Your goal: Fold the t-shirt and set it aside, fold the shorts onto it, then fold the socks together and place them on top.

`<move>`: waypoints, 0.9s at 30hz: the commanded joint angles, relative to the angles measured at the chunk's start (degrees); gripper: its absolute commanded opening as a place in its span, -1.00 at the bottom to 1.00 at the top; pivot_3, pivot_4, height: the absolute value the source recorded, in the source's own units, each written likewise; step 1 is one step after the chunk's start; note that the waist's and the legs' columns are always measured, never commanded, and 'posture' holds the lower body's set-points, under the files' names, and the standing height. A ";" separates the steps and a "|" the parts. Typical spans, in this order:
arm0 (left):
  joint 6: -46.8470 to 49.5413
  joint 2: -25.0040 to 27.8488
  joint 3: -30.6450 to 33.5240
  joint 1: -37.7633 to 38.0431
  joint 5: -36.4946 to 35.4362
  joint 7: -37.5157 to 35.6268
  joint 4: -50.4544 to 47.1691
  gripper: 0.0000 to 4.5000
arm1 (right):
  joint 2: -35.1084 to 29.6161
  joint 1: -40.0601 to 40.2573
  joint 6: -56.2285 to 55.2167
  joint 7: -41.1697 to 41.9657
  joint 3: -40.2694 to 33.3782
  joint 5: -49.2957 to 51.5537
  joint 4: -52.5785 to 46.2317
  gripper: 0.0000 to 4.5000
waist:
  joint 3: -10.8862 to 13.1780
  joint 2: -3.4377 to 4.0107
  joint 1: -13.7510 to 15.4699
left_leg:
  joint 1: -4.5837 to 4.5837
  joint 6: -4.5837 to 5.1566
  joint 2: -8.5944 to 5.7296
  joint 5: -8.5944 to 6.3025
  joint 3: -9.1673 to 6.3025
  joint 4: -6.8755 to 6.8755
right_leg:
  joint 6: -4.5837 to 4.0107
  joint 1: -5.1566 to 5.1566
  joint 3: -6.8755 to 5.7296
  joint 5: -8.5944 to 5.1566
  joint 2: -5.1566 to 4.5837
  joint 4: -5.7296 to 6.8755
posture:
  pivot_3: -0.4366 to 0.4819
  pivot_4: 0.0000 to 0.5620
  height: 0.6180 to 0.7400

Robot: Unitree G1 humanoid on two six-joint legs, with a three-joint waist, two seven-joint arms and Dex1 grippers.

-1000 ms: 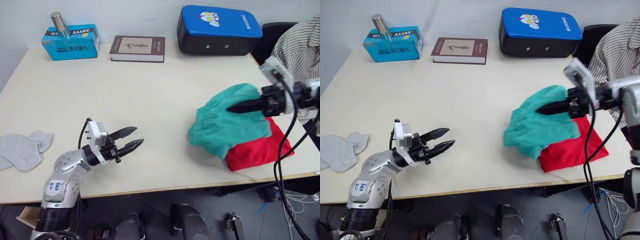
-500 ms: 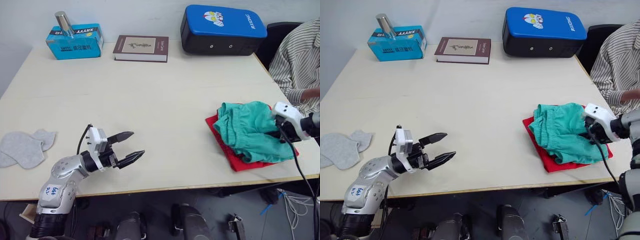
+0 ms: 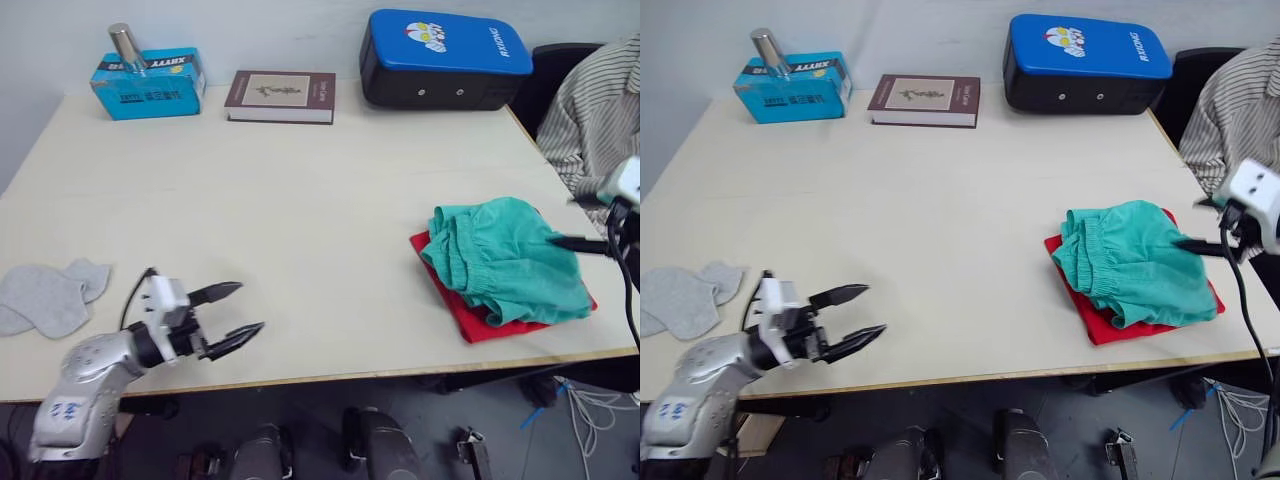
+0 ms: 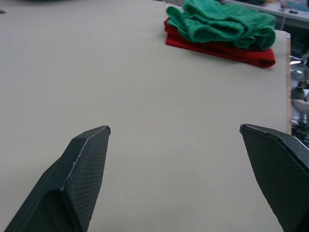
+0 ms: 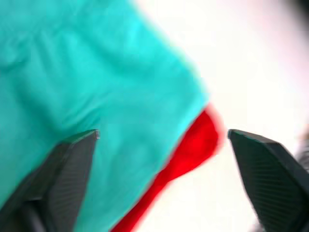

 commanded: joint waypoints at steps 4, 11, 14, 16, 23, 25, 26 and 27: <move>-2.22 0.17 9.12 4.21 -0.77 1.52 1.74 1.00 | 6.88 13.48 9.37 -5.86 -6.39 9.85 -32.34 0.99 | 0.00 0.00 0.06 | -0.01 -0.01 0.04 0.00 -0.03 -0.05 | 0.00 0.01 -0.01 0.00 0.01 0.02 | -0.05 -0.47 1.00; -6.13 -2.62 19.18 11.73 0.45 6.10 5.15 1.00 | 21.69 29.24 16.77 -14.52 -0.67 13.88 -59.19 0.99 | -0.01 -0.01 0.90 | -0.06 0.14 0.01 -0.12 -0.04 -0.04 | 0.00 0.02 -0.04 0.00 -0.04 -0.02 | -0.05 -0.47 1.00; -7.91 -6.25 25.67 18.40 0.14 9.09 3.39 1.00 | 26.86 33.20 17.71 -15.62 3.28 13.86 -63.11 0.99 | 0.06 0.10 -0.63 | -0.21 0.69 -1.03 0.50 -2.82 -0.89 | 0.16 1.73 -2.80 0.02 -1.17 -0.79 | -0.05 -0.47 1.00; -8.46 -7.90 28.19 21.42 -0.30 10.29 2.65 1.00 | 28.31 34.38 17.17 -16.39 4.04 12.95 -64.11 0.99 | 0.29 0.46 -0.33 | -0.56 0.86 -1.73 0.83 -4.64 -0.92 | 0.57 2.59 -4.49 -0.20 -1.81 -1.05 | -0.05 -0.47 1.00; -6.97 -14.55 37.43 33.89 -1.34 16.33 4.34 1.00 | 29.90 41.29 12.41 -15.19 2.80 15.09 -67.30 0.99 | 0.52 0.34 4.28 | -0.99 1.47 -3.04 1.06 -6.30 -0.49 | 1.59 3.01 -4.76 -0.86 -3.05 -0.92 | -0.05 -0.47 1.00; -6.21 -14.21 38.28 35.70 -1.93 15.96 3.66 1.00 | 28.91 44.65 11.23 -13.73 1.07 17.15 -68.75 0.99 | 0.55 0.30 4.99 | -1.03 1.42 -3.04 0.86 -6.32 -0.39 | 1.59 3.04 -4.78 -0.87 -3.04 -0.99 | -0.05 -0.47 1.00; -5.79 -13.96 38.42 36.18 -2.06 15.87 3.33 1.00 | 28.66 45.62 10.69 -13.50 0.51 17.60 -69.20 0.99 | 0.55 0.30 5.22 | -1.09 1.37 -3.04 0.75 -6.33 -0.33 | 1.60 3.03 -4.78 -0.87 -3.04 -1.02 | -0.05 -0.47 1.00; -5.26 -13.07 38.50 36.26 -2.09 15.87 2.09 1.00 | 28.16 47.30 11.10 -12.75 -0.23 19.00 -70.24 0.99 | 0.55 0.31 5.40 | -1.10 1.43 -3.04 0.71 -6.32 -0.30 | 1.60 3.04 -4.77 -0.87 -3.04 -1.05 | -0.05 -0.47 1.00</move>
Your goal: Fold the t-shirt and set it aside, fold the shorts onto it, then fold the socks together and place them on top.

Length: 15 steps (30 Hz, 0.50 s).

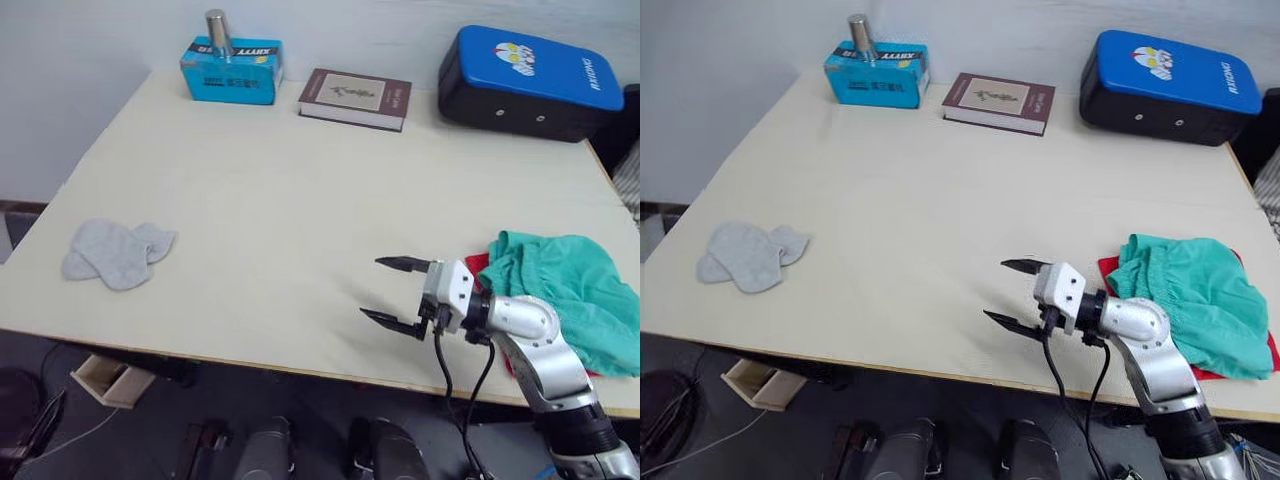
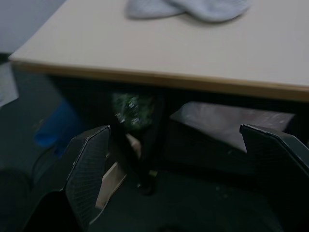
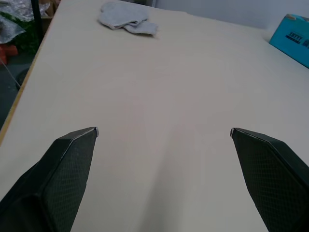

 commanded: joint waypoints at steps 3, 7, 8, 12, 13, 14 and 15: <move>4.91 7.66 0.88 -0.84 -1.41 1.04 -6.87 1.00 | -2.75 5.52 -1.82 2.71 -3.68 4.19 -6.04 0.99 | 0.04 -0.09 0.54 | -0.03 0.05 0.04 -0.05 0.02 0.05 | 0.02 -0.01 0.00 -0.01 0.04 -0.02 | -0.05 -0.47 1.00; 17.24 20.27 -5.60 -7.23 0.58 3.24 -9.00 1.00 | -2.29 4.05 -0.88 1.60 -2.20 3.38 -6.31 0.99 | 0.15 0.04 0.55 | -0.01 -0.04 0.10 -0.02 0.02 0.06 | 0.01 0.00 0.02 -0.01 0.10 0.04 | -0.05 -0.47 1.00; 19.23 23.14 -7.34 -9.79 1.46 3.74 -7.88 1.00 | -2.02 3.18 -0.58 1.22 -1.90 3.18 -6.07 0.99 | 0.18 0.09 0.40 | 0.02 -0.04 0.09 0.01 0.07 0.06 | 0.01 0.00 0.06 0.00 0.12 0.06 | -0.05 -0.47 1.00; 24.53 32.40 -15.52 -22.89 4.06 3.52 0.28 1.00 | -1.17 1.21 -0.12 -0.41 -1.20 2.43 -5.48 0.99 | 0.22 0.10 -0.83 | 0.09 0.00 0.13 0.04 0.30 0.01 | 0.02 -0.09 0.30 0.01 0.29 0.19 | -0.05 -0.47 1.00; 24.81 33.90 -17.91 -26.03 5.30 3.18 2.83 1.00 | -1.05 1.13 -0.15 -0.61 -0.99 2.26 -5.46 0.99 | 0.22 0.10 -0.96 | 0.08 -0.06 0.14 0.07 0.35 -0.04 | 0.02 -0.12 0.31 0.01 0.36 0.18 | -0.05 -0.47 1.00; 24.69 35.21 -20.83 -29.96 6.79 3.00 5.99 1.00 | -0.95 1.22 -0.25 -0.81 -0.73 2.05 -5.49 0.99 | 0.22 0.09 -1.14 | 0.13 -0.12 0.13 0.09 0.41 -0.11 | 0.01 -0.12 0.35 0.00 0.41 0.18 | -0.05 -0.47 1.00; 24.62 36.08 -23.17 -33.35 7.98 2.93 8.75 1.00 | -0.88 1.32 -0.39 -0.96 -0.49 1.86 -5.51 0.99 | 0.22 0.07 -1.14 | 0.18 -0.30 0.15 0.20 0.52 -0.24 | 0.02 -0.15 0.44 0.00 0.49 0.17 | -0.05 -0.47 1.00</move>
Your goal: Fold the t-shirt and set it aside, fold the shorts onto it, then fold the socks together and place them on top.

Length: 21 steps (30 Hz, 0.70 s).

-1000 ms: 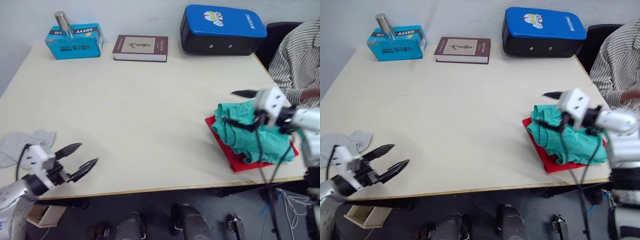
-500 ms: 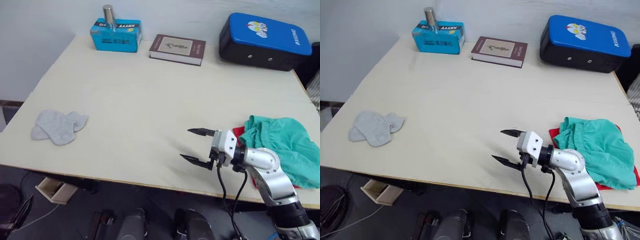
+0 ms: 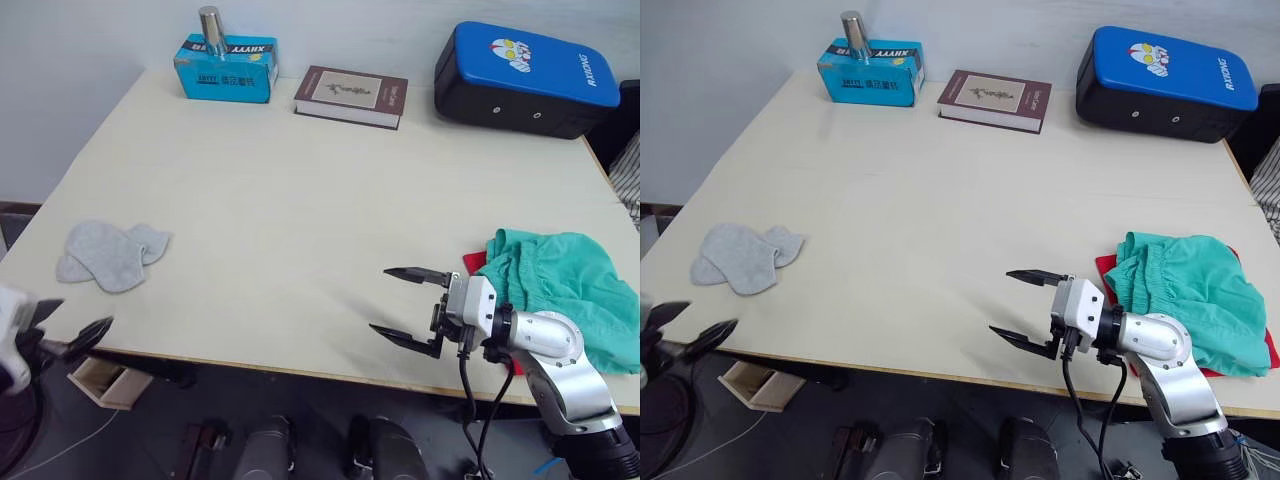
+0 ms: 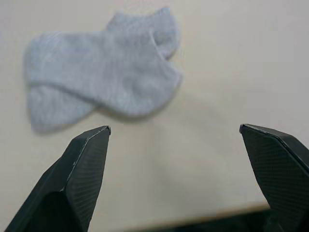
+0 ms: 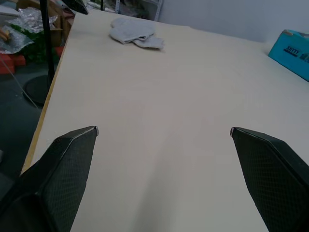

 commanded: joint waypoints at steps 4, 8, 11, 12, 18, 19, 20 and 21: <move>1.54 5.76 -15.30 -20.11 6.45 -6.75 17.90 1.00 | -0.47 1.08 -1.96 -0.37 0.87 -1.91 -2.77 0.99 | 0.10 -0.19 -0.08 | 0.49 -0.13 0.01 0.07 0.57 -0.36 | 0.02 0.04 0.54 -0.01 0.32 0.16 | -0.05 -0.47 1.00; -0.60 4.26 -22.10 -30.88 10.18 -9.82 28.19 1.00 | -0.09 1.11 -1.60 -1.47 0.67 -2.10 -3.00 0.99 | 0.12 -0.27 -0.23 | 0.65 -0.09 0.07 0.00 1.01 -0.33 | 0.11 -0.03 0.95 0.04 0.31 0.16 | -0.05 -0.47 1.00; -3.86 1.53 -26.03 -39.16 14.07 -9.35 38.58 1.00 | 0.14 1.98 -1.37 -2.21 0.95 -2.26 -4.00 0.99 | 0.11 -0.31 -0.10 | 0.70 -0.10 0.11 0.00 1.13 -0.31 | 0.14 -0.07 1.09 0.06 0.31 0.23 | -0.05 -0.47 1.00; -4.01 1.31 -27.85 -41.35 16.10 -9.25 42.13 0.92 | 0.14 2.24 -1.35 -2.37 1.05 -2.31 -4.29 1.00 | 0.09 -0.36 -0.02 | 0.69 -0.11 0.12 0.01 1.14 -0.29 | 0.13 -0.09 1.08 0.06 0.34 0.21 | -0.05 -0.47 1.00; -8.33 -1.64 -30.23 -49.87 19.63 -11.33 55.74 0.19 | 0.55 2.82 -0.50 -4.93 0.07 -2.26 -4.93 1.00 | 0.05 -0.44 -0.09 | 0.93 -0.11 0.14 0.02 1.45 -0.26 | 0.13 -0.12 1.39 0.06 0.36 0.32 | -0.05 -0.47 1.00; -9.14 -2.04 -30.20 -50.73 19.92 -11.62 56.93 0.04 | 0.64 2.82 -0.20 -5.43 -0.09 -2.11 -5.08 1.00 | 0.05 -0.44 -0.05 | 0.98 -0.09 0.15 0.03 1.47 -0.25 | 0.13 -0.11 1.43 0.07 0.31 0.35 | -0.05 -0.47 1.00; -10.18 -2.35 -30.26 -51.33 20.24 -12.19 57.77 -0.10 | 0.65 2.88 -0.06 -5.83 -0.21 -2.12 -5.22 1.00 | 0.04 -0.46 0.03 | 1.00 -0.08 0.18 0.02 1.48 -0.25 | 0.13 -0.11 1.48 0.09 0.23 0.36 | -0.05 -0.47 1.00; -11.07 -2.82 -30.32 -51.85 20.38 -12.89 58.01 -0.26 | 0.54 3.15 0.04 -6.24 -0.36 -2.29 -5.38 1.00 | 0.03 -0.46 0.09 | 1.02 -0.08 0.22 0.02 1.49 -0.24 | 0.12 -0.10 1.49 0.11 0.23 0.36 | -0.05 -0.47 1.00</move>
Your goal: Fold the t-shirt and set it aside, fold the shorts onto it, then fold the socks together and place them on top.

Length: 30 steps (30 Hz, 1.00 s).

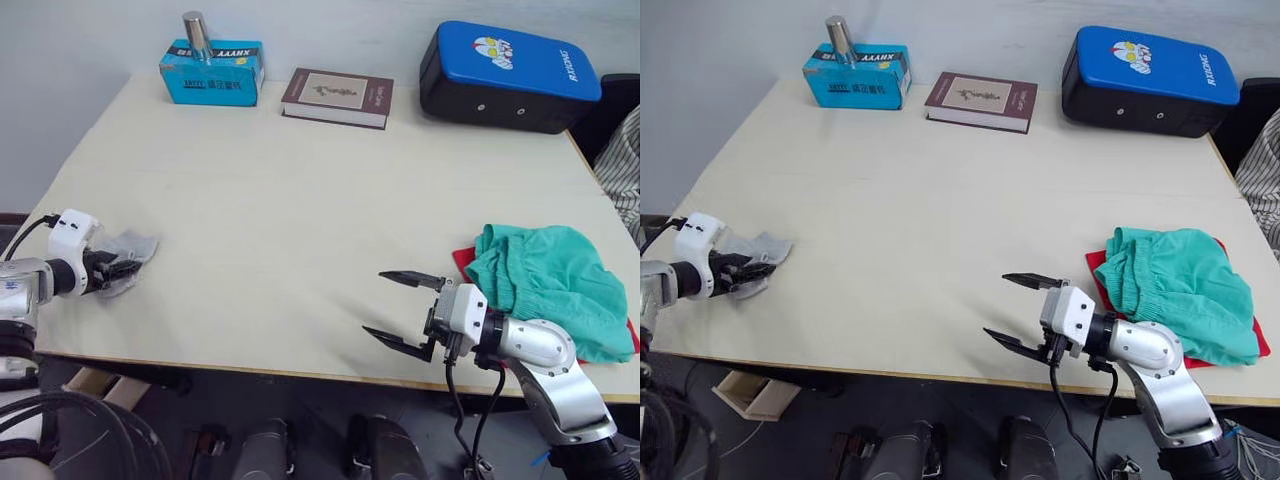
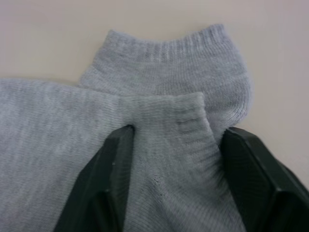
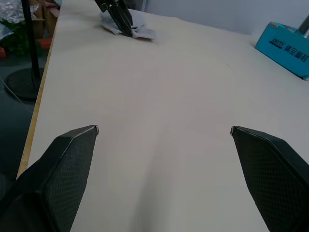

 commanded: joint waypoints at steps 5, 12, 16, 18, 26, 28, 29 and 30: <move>-0.33 -3.73 -2.28 2.47 0.38 -5.79 -9.54 -0.92 | -0.82 2.40 -0.36 -2.53 -2.66 -0.85 -3.18 1.00 | 0.00 -0.01 0.38 | 0.01 -0.01 -0.03 0.00 0.03 0.00 | -0.01 0.02 0.03 0.00 -0.04 -0.03 | -0.05 -0.47 1.00; 19.00 -13.75 -6.36 15.40 -7.45 -0.61 -53.59 -0.99 | -3.23 5.98 -0.41 -3.76 -6.29 -2.88 -2.92 1.00 | -0.01 0.01 0.36 | 0.03 0.35 -0.17 -0.24 0.23 0.07 | 0.35 0.20 0.60 0.20 -0.15 -0.19 | -0.05 -0.47 1.00; 23.30 -23.57 -13.07 12.56 -6.56 4.43 -59.17 -0.99 | -3.81 6.73 0.40 -3.60 -6.50 -2.58 -2.97 1.00 | 0.03 -0.05 0.23 | -0.07 0.48 -0.22 -0.30 0.24 0.27 | 0.54 0.20 0.78 0.30 -0.15 -0.43 | -0.05 -0.47 1.00; 22.01 -28.76 -18.46 9.95 -3.51 6.95 -56.87 -0.99 | -4.17 6.84 0.28 -3.19 -6.19 -2.89 -2.70 1.00 | 0.04 -0.07 0.30 | -0.06 0.49 -0.22 -0.26 0.25 0.30 | 0.56 0.20 0.79 0.32 -0.12 -0.39 | -0.05 -0.47 1.00; 24.72 -34.23 -19.45 10.09 -5.34 8.23 -59.31 -0.35 | -5.14 7.21 1.21 -3.33 -7.69 -2.86 -2.05 1.00 | 0.06 -0.10 -0.29 | -0.03 0.24 0.09 -0.18 0.34 0.23 | 0.49 0.10 0.79 0.31 0.22 -0.39 | -0.05 -0.47 1.00; 23.85 -32.65 -17.87 11.22 -7.54 5.70 -61.43 -0.06 | -5.22 7.40 1.14 -3.40 -7.87 -2.93 -1.92 1.00 | 0.06 -0.10 -0.16 | 0.01 0.20 0.14 -0.16 0.34 0.22 | 0.44 0.10 0.79 0.28 0.25 -0.37 | -0.05 -0.47 1.00; 22.16 -31.97 -16.55 11.61 -8.94 3.90 -62.25 0.08 | -5.26 7.48 1.37 -3.24 -7.94 -2.64 -2.00 1.00 | 0.06 -0.10 -0.10 | 0.01 0.20 0.16 -0.16 0.34 0.23 | 0.42 0.10 0.79 0.28 0.26 -0.36 | -0.05 -0.47 1.00; 21.28 -30.90 -15.17 12.02 -10.46 2.02 -63.01 0.23 | -5.40 7.60 2.06 -2.77 -7.80 -2.05 -2.33 1.00 | 0.06 -0.10 -0.02 | 0.01 0.20 0.16 -0.16 0.34 0.25 | 0.40 0.10 0.79 0.29 0.25 -0.36 | -0.05 -0.47 1.00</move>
